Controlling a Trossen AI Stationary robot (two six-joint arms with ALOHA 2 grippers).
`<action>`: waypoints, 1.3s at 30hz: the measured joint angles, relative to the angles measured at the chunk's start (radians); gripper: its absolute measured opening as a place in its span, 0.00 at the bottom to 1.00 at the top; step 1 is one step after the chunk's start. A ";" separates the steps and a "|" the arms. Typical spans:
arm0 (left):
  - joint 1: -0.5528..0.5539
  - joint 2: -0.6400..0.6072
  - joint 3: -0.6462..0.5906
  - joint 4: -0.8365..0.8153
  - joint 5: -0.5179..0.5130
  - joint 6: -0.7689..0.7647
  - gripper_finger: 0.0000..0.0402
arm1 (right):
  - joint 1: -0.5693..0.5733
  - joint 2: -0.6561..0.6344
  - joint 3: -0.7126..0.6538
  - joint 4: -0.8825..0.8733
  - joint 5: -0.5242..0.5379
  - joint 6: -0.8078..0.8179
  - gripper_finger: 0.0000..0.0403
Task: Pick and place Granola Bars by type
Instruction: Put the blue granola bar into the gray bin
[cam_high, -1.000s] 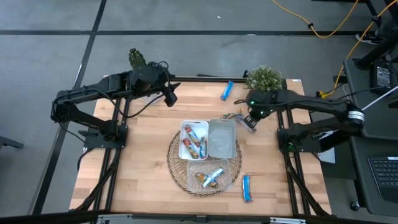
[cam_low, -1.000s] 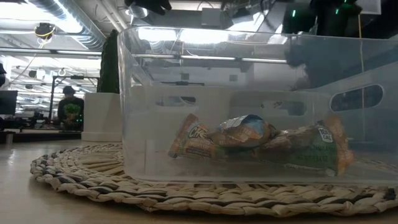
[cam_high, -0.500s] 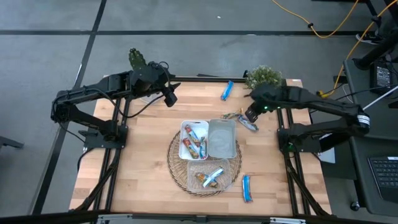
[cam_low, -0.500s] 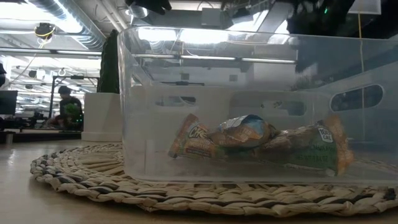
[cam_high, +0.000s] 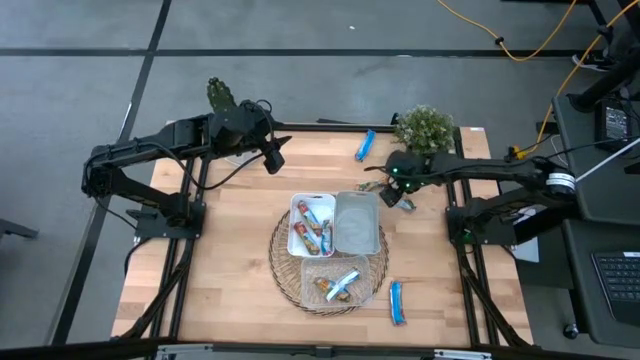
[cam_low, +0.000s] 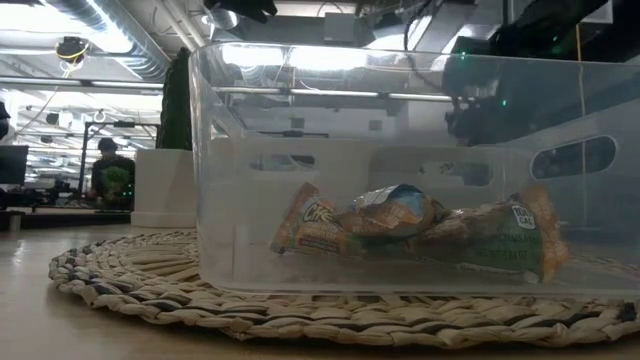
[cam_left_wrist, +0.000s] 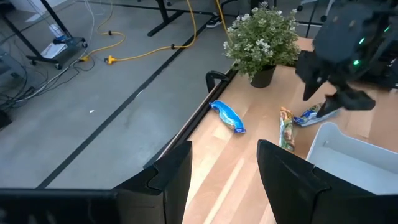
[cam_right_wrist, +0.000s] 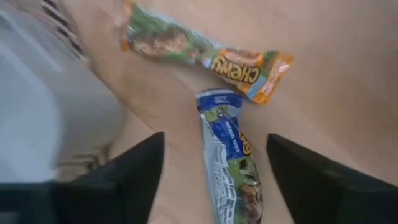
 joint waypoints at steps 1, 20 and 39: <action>0.000 0.000 0.000 0.000 0.000 0.000 0.43 | 0.000 0.022 -0.003 0.007 0.000 -0.010 0.75; 0.000 0.000 0.000 0.000 -0.001 -0.010 0.43 | 0.000 0.261 0.001 0.102 -0.017 -0.109 0.30; 0.000 0.000 0.000 0.000 -0.002 -0.001 0.43 | 0.000 0.043 0.021 -0.101 -0.035 -0.050 0.07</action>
